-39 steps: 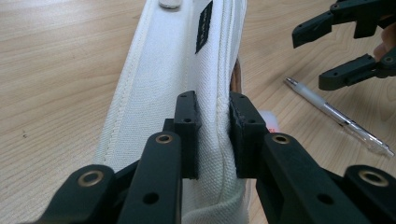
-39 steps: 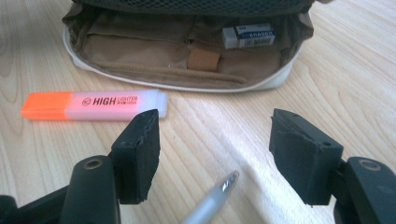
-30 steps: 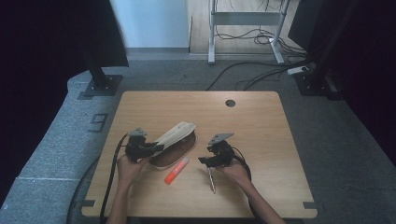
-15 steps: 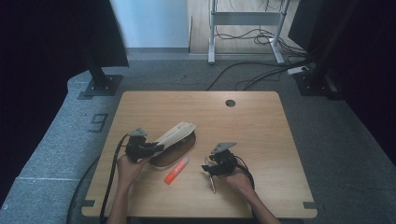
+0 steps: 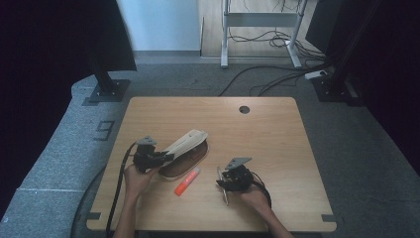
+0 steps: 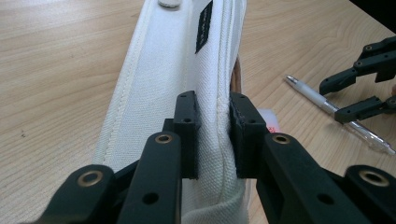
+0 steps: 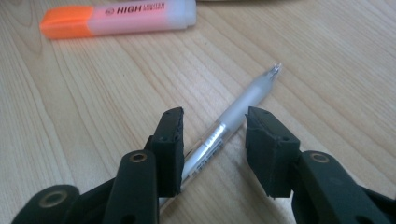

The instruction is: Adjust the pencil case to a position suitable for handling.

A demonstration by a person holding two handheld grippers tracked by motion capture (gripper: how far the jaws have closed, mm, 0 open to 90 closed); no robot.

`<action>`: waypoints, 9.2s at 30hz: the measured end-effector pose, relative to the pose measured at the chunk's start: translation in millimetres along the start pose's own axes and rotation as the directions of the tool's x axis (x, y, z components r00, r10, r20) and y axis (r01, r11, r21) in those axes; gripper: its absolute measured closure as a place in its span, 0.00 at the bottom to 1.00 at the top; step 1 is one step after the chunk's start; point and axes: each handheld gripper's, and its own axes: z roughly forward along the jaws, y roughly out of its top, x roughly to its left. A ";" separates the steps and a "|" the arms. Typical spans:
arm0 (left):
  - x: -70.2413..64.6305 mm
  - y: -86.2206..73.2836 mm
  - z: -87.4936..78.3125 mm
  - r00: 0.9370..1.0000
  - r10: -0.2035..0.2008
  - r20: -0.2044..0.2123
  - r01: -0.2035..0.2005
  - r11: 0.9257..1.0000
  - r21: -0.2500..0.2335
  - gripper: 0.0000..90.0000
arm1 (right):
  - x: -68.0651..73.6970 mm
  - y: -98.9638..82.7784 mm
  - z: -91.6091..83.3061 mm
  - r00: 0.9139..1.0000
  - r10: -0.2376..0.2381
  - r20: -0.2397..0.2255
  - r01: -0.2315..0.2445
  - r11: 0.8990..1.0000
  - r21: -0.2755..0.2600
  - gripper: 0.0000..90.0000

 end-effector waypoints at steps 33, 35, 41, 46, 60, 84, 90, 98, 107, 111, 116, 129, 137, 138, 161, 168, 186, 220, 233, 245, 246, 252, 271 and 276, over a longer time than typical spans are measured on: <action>0.0 -0.4 0.2 1.000 -0.002 0.003 0.002 1.000 -0.001 0.84 | 1.7 0.5 -10.6 0.999 -0.052 0.017 0.052 0.999 0.006 0.87; 0.0 -0.4 0.1 1.000 -0.002 0.003 0.002 1.000 -0.001 0.84 | 0.6 2.8 -13.6 0.999 -0.049 0.016 0.049 0.999 0.002 0.87; 0.1 -0.4 0.1 1.000 -0.002 0.003 0.002 1.000 -0.002 0.84 | -2.9 9.6 -20.1 0.999 -0.049 0.015 0.049 0.999 -0.010 0.87; 0.1 -0.4 0.2 1.000 -0.001 0.003 0.001 1.000 -0.001 0.84 | -4.3 14.1 -22.7 0.999 -0.049 0.017 0.049 0.999 -0.017 0.87; 0.0 -0.3 0.0 1.000 0.000 0.003 0.000 1.000 0.000 0.84 | -1.4 36.3 -22.1 0.996 -0.089 0.016 0.089 0.996 -0.015 0.87; -0.3 0.1 -1.3 1.000 -0.004 -0.001 0.004 1.000 -0.008 0.84 | 3.3 78.9 -3.6 0.990 -0.141 -0.010 0.141 0.990 0.018 0.87; -0.3 0.4 -2.2 1.000 -0.010 -0.003 0.010 1.000 -0.019 0.84 | 3.0 86.9 4.2 0.989 -0.145 -0.022 0.146 0.989 0.031 0.87; -0.2 0.9 -3.6 1.000 -0.014 -0.008 0.014 0.999 -0.032 0.84 | 4.3 97.4 18.1 0.989 -0.142 -0.044 0.144 0.988 0.046 0.87; 0.5 1.1 -4.6 1.000 -0.022 -0.005 0.022 0.999 -0.043 0.84 | 4.0 107.3 35.2 0.989 -0.135 -0.068 0.139 0.988 0.070 0.87; 0.8 1.1 -4.9 1.000 -0.025 -0.004 0.024 0.999 -0.044 0.84 | 5.8 110.3 42.6 0.988 -0.135 -0.077 0.141 0.987 0.080 0.87; 0.9 1.1 -5.0 1.000 -0.025 -0.002 0.025 0.999 -0.045 0.84 | 6.6 112.4 51.3 0.987 -0.142 -0.081 0.150 0.984 0.094 0.87; 1.0 1.2 -5.3 1.000 -0.028 0.002 0.028 0.998 -0.047 0.84 | 4.5 114.6 75.3 0.987 -0.129 -0.093 0.141 0.981 0.136 0.87; 0.7 1.1 -4.6 1.000 -0.027 0.011 0.028 0.999 -0.044 0.84 | 2.9 120.3 83.9 0.988 -0.122 -0.090 0.133 0.983 0.130 0.87; 0.6 1.1 -4.3 1.000 -0.026 0.013 0.027 0.999 -0.044 0.84 | 3.0 121.7 85.2 0.988 -0.125 -0.087 0.135 0.983 0.126 0.87; -0.7 1.1 -3.0 1.000 -0.024 0.014 0.024 0.999 -0.044 0.84 | 10.3 136.0 112.4 0.988 -0.128 -0.087 0.134 0.988 0.071 0.86; -0.6 0.7 -3.0 1.000 -0.016 0.012 0.016 0.999 -0.042 0.84 | 10.9 135.5 111.9 0.986 -0.137 -0.089 0.144 0.987 0.068 0.81; 0.8 0.0 -2.6 1.000 -0.019 0.020 0.020 0.999 -0.045 0.84 | -0.8 103.0 57.4 0.991 -0.099 -0.086 0.104 0.993 0.051 0.74; 0.0 0.0 -2.4 1.000 -0.015 0.019 0.016 0.999 -0.043 0.84 | -8.6 70.1 52.4 0.995 -0.081 -0.063 0.085 0.995 0.050 0.92; -0.1 0.2 -2.5 1.000 -0.016 0.019 0.017 0.999 -0.043 0.84 | -26.9 90.3 48.8 0.997 -0.080 -0.011 0.080 0.997 0.020 0.90; -0.3 0.2 -2.6 1.000 -0.013 0.021 0.014 0.999 -0.044 0.84 | -32.5 109.4 64.5 0.997 -0.077 0.009 0.076 0.997 0.028 0.91; -0.3 0.2 -2.5 1.000 -0.013 0.021 0.014 0.999 -0.045 0.84 | -32.7 109.4 66.5 0.997 -0.076 0.008 0.076 0.997 0.028 0.91; -0.4 0.1 -2.6 1.000 -0.010 0.020 0.011 0.999 -0.046 0.84 | -32.2 107.0 63.6 0.997 -0.076 0.000 0.076 0.997 0.025 0.84; 2.3 -1.1 -2.2 0.999 -0.034 0.040 0.036 0.998 -0.050 0.83 | -10.6 95.3 31.7 0.991 -0.126 -0.033 0.126 0.992 -0.024 0.42; 1.7 -1.1 -2.0 0.999 -0.027 0.037 0.028 0.998 -0.047 0.83 | -3.4 93.1 38.4 0.991 -0.130 -0.039 0.130 0.992 -0.011 0.43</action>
